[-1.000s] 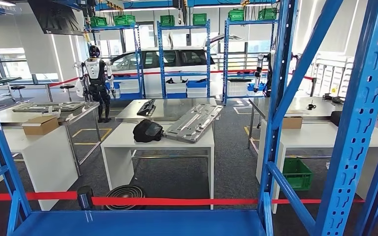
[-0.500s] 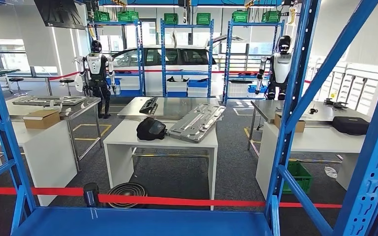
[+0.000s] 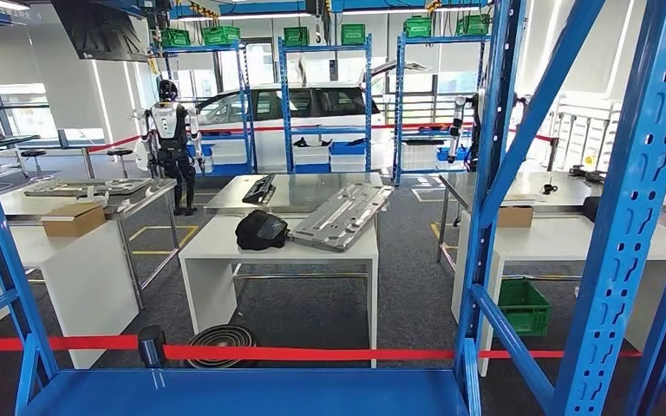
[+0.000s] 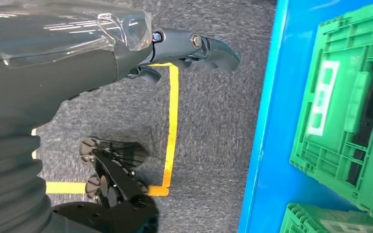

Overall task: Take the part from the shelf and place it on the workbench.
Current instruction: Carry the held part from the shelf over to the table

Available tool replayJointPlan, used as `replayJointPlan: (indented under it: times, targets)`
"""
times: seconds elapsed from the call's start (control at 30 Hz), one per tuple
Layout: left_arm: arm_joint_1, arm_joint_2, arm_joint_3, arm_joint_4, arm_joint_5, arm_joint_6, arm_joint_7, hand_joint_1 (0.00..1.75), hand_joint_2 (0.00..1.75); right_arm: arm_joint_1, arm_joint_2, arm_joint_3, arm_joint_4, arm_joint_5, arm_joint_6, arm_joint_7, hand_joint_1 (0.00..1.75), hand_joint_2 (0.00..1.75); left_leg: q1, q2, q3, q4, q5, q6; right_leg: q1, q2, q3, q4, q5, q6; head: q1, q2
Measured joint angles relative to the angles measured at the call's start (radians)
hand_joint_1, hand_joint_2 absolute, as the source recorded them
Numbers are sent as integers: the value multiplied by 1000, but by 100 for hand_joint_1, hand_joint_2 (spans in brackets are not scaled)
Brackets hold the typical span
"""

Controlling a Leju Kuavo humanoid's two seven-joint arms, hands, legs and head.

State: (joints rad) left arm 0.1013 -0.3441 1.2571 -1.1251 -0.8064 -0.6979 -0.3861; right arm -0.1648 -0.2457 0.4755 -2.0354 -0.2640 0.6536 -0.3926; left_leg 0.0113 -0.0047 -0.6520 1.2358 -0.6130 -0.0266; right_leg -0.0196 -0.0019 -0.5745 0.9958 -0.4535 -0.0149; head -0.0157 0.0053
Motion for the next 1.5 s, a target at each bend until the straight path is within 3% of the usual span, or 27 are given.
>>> replayJointPlan:
  times: [0.03, 0.07, 0.13, 0.2, 0.23, 0.33, 0.4, 0.5, 0.53, 0.57, 0.6, 0.67, 0.73, 0.83, 0.9, 0.93, 1.0, 1.03, 1.07, 1.1, 1.13, 1.17, 1.23, 1.27, 1.33, 1.4, 1.5]
  targets:
    - [3, 0, 0, -3, 13, 0, 10, 0, 175, -2, -2, 2, 3, 3, 0, 1, 168, 175, 1, 0, -11, 35, -10, -1, 1, 0, -4, 1, 2, -2, 0, 0]
    - [7, 0, -2, -7, 28, 0, 21, 0, 175, -3, -4, 4, 5, 8, -1, 2, 168, 175, 1, 1, -2, 30, -1, 0, 2, 0, -6, 2, 4, -2, 0, 0]
    - [15, 0, -7, -19, 52, 0, 39, 0, 175, -8, -7, 8, 7, 16, -1, 6, 168, 175, 0, 1, 72, -92, 57, 6, 3, 1, -10, 4, 8, 0, 0, 0]
    - [19, 0, -13, -30, 63, 0, 47, 0, 175, -14, -11, 12, 7, 20, -1, 7, 168, 175, -4, -1, 143, -220, 95, 15, 6, 2, -13, 5, 13, 9, 0, 0]
    - [20, 0, -15, -34, 64, 0, 48, 0, 175, -18, -12, 14, 7, 21, -1, 7, 168, 175, -7, -2, 156, -249, 100, 20, 6, 1, -15, 6, 17, 15, 0, 0]
    - [25, 0, -20, -44, 66, 0, 49, 0, 175, -24, -14, 20, 7, 21, -2, 7, 168, 175, -12, 0, 152, -260, 116, 37, 5, 1, -20, 3, 29, 34, 0, 0]
    - [26, -2, -23, -48, 69, 0, 50, 0, 175, -27, -18, 22, 7, 22, -2, 8, 168, 175, -8, 4, 143, -272, 139, 53, 5, 2, -43, 43, -7, 33, 2, 0]
    - [28, -2, -32, -51, 78, 0, 55, 0, 175, -29, -21, 25, 8, 21, -2, 12, 168, 175, -10, 8, 108, -274, 168, 65, 3, 2, -109, 230, -123, 24, 6, 0]
    - [30, -2, -38, -51, 83, 0, 58, 0, 175, -29, -22, 27, 8, 21, -2, 16, 168, 175, -11, 9, 96, -274, 176, 65, 3, 2, -117, 278, -141, 28, 6, 0]
    - [32, -2, -44, -51, 87, 0, 61, 0, 175, -29, -22, 29, 10, 22, -2, 21, 168, 175, -11, 9, 85, -272, 184, 64, 3, 2, -108, 291, -141, 36, 6, 0]
    - [34, -2, -50, -51, 88, 0, 64, 0, 175, -30, -23, 31, 11, 22, -3, 24, 168, 175, -11, 9, 75, -270, 191, 63, 2, 1, -79, 265, -126, 45, 7, 0]
    - [38, -2, -61, -51, 84, 0, 68, 0, 175, -35, -23, 33, 15, 22, -8, 27, 168, 175, -11, 8, 54, -260, 203, 57, 2, 1, 24, 119, -91, 55, 8, 0]
    - [40, -2, -67, -51, 74, 0, 70, 0, 175, -41, -25, 33, 19, 23, -17, 23, 168, 175, -14, 6, 39, -249, 213, 47, 5, 2, 95, 2, -81, 44, 6, 0]
    - [41, -2, -68, -50, 56, 0, 66, 0, 175, -43, -29, 33, 24, 32, -29, 13, 168, 175, -13, 3, 28, -243, 228, 29, 7, 3, 89, -18, -72, 19, 6, 0]
    - [42, -1, -68, -50, 43, -1, 60, 0, 175, -44, -31, 34, 26, 42, -35, 11, 168, 175, -9, 2, 12, -216, 188, 15, 2, 1, 73, -20, -54, 1, 5, 0]
    - [41, -1, -68, -49, 38, -1, 57, 0, 175, -45, -31, 35, 26, 46, -38, 11, 168, 175, -6, 2, -2, -175, 142, 9, 0, 0, 64, -20, -43, -6, 4, 0]
    - [40, -1, -68, -46, 31, -2, 53, 0, 175, -43, -31, 38, 27, 50, -42, 11, 168, 175, -2, 3, -34, -48, 45, -1, 1, -1, 41, -19, -22, -11, 2, 0]
    - [39, -1, -68, -45, 29, -2, 51, 0, 175, -42, -31, 40, 27, 51, -43, 11, 168, 175, 0, 3, -43, 11, 21, -4, 2, -1, 28, -17, -12, -10, 2, 0]
    - [38, -1, -68, -43, 27, -2, 51, 0, 175, -41, -31, 41, 27, 52, -44, 11, 168, 175, 1, 3, -39, 43, 20, -6, 2, -1, 14, -15, -2, -8, 1, 0]
    - [37, -1, -68, -41, 26, -2, 50, 0, 175, -41, -31, 41, 28, 52, -44, 11, 168, 175, 2, 3, -16, 37, 39, -6, 2, -1, 1, -13, 7, -6, 1, 0]
    - [37, -1, -68, -40, 25, -2, 49, 0, 175, -40, -31, 42, 28, 52, -44, 11, 168, 175, 2, 3, 27, -10, 66, -4, 2, -1, -10, -11, 15, -3, 1, 0]
    - [36, -1, -68, -40, 25, -2, 48, 0, 175, -40, -31, 43, 29, 52, -44, 11, 168, 175, 2, 2, 82, -82, 87, -1, 2, 0, -18, -10, 23, 0, 0, 0]
    - [34, -1, -69, -39, 25, -2, 48, 0, 175, -41, -31, 43, 29, 52, -44, 11, 168, 175, -2, 0, 179, -225, 92, 10, 6, 1, -29, -10, 39, 11, 0, 0]
    - [33, -1, -69, -39, 25, -2, 47, 0, 175, -41, -31, 44, 29, 53, -44, 11, 168, 175, -5, -2, 201, -262, 87, 16, 6, 0, -31, -10, 46, 17, 0, 0]
    - [32, -1, -69, -39, 24, -2, 46, 0, 175, -41, -31, 44, 29, 53, -45, 11, 168, 175, -10, -1, 198, -277, 93, 33, 6, -1, -35, -14, 62, 31, 1, 0]
    - [30, -2, -69, -39, 24, -2, 45, 0, 175, -41, -32, 44, 29, 53, -45, 10, 168, 175, -8, 5, 180, -283, 115, 52, 3, -1, -52, 10, 39, 32, 2, 0]
    - [27, -2, -68, -38, 24, -2, 45, 0, 175, -41, -34, 44, 29, 53, -46, 10, 168, 175, -10, 10, 135, -285, 154, 69, 2, 0, -110, 180, -95, 19, 7, 0]
